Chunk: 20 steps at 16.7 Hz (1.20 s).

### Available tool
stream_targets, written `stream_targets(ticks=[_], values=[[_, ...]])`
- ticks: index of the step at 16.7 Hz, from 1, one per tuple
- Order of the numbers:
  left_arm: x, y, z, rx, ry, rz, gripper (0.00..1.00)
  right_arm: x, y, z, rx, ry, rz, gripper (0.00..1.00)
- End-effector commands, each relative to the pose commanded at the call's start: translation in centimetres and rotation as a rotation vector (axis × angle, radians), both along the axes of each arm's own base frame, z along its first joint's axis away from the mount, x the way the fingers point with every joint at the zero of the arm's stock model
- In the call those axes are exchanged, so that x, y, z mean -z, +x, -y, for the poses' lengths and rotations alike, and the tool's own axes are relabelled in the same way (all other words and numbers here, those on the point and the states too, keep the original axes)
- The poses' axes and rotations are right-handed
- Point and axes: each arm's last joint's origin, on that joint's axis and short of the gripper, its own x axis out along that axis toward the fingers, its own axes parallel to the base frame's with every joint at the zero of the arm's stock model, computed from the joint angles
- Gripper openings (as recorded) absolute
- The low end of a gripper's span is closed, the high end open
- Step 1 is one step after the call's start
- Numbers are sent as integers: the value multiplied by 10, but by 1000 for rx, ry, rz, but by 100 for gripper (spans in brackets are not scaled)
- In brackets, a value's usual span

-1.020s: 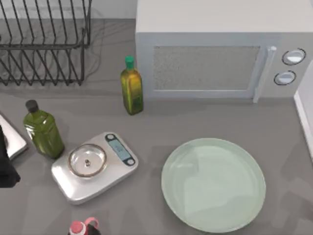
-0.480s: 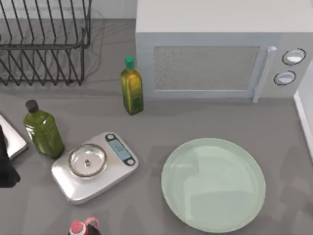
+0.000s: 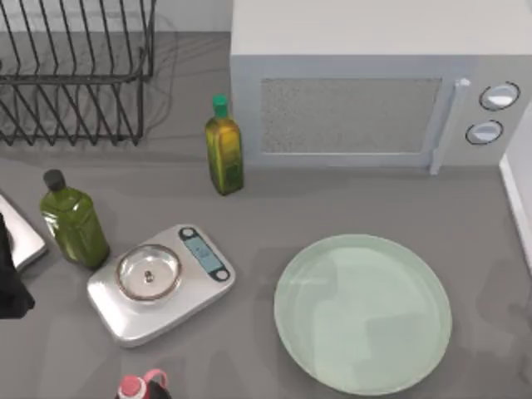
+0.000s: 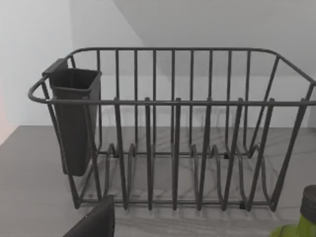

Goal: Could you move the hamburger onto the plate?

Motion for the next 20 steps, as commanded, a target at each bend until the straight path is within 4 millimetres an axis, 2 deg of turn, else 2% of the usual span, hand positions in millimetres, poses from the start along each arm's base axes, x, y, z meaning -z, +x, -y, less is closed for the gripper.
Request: stream_targets(ticks=[4, 9, 20], values=[[0, 0, 0, 0, 0, 0, 100, 31, -3, 0, -1, 0, -3, 100], [0, 0, 0, 0, 0, 0, 100, 36, -4, 0, -1, 0, -7, 100], [0, 0, 0, 0, 0, 0, 100, 36, -4, 0, -1, 0, -7, 17]])
